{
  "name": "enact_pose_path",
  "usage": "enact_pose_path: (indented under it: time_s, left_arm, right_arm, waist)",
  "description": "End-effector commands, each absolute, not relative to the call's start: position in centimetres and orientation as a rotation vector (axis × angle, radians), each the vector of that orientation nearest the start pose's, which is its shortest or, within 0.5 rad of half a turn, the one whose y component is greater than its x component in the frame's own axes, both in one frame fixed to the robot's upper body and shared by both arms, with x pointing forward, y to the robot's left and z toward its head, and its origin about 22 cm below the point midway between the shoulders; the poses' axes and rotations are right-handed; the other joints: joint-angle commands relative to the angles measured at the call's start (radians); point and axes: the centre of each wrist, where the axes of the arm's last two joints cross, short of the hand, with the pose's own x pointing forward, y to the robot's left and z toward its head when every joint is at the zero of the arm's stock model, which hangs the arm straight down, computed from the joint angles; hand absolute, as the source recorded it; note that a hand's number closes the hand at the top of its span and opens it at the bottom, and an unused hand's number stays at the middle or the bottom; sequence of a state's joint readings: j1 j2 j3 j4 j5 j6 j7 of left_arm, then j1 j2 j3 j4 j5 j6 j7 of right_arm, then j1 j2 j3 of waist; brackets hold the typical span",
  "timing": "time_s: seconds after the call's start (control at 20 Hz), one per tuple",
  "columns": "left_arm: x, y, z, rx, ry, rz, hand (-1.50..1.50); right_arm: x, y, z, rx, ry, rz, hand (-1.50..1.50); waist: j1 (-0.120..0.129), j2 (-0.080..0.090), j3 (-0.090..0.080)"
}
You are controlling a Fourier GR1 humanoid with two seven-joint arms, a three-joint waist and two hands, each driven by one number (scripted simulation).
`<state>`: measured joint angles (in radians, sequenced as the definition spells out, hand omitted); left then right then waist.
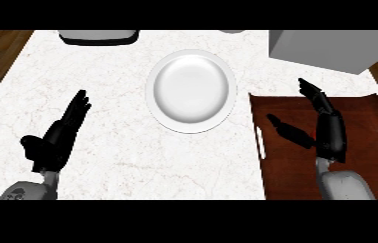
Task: Pick the tomato from the tray and place it in the plate
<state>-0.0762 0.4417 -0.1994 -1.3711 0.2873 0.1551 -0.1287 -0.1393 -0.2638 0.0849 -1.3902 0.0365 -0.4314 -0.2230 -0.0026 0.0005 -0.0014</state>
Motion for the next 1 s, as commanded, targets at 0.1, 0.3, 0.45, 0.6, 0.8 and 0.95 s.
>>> enact_pose_path:
  time_s: [0.1, 0.3, 0.45, 0.6, 0.8, 0.95]
  left_arm:
    - [24.4, 30.7, -3.4, 0.137, -1.517, -0.114, 0.00]
    - [23.7, 30.7, -3.0, 0.164, -1.514, -0.132, 0.00]
    - [25.7, 30.9, -1.9, 0.154, -1.519, -0.134, 0.00]
    - [24.7, 30.9, -1.9, 0.154, -1.514, -0.148, 0.00]
    - [24.3, 29.7, -2.1, 0.147, -1.500, -0.119, 0.00]
    - [25.4, 29.7, -3.0, 0.171, -1.514, -0.145, 0.00]
  right_arm:
    - [22.5, -28.3, -1.9, -0.710, -1.778, 0.113, -1.50]
    - [21.4, -27.8, 2.9, -0.800, -1.741, 0.065, -1.50]
    - [20.0, -29.9, 2.9, -0.880, -1.583, 0.225, -1.50]
    - [19.9, -32.6, 5.6, -0.915, -1.421, 0.332, -1.50]
    - [18.9, -32.0, 6.7, -0.913, -1.214, 0.518, -1.50]
    - [19.7, -32.5, 8.5, -0.878, -1.150, 0.561, -1.50]
  waist:
    - [-0.007, -0.001, 0.001]
    - [-0.004, -0.003, 0.000]
    - [-0.011, -0.002, -0.001]
    - [-0.005, -0.003, -0.002]
    - [0.002, -0.005, -0.002]
    - [-0.005, 0.000, 0.000]
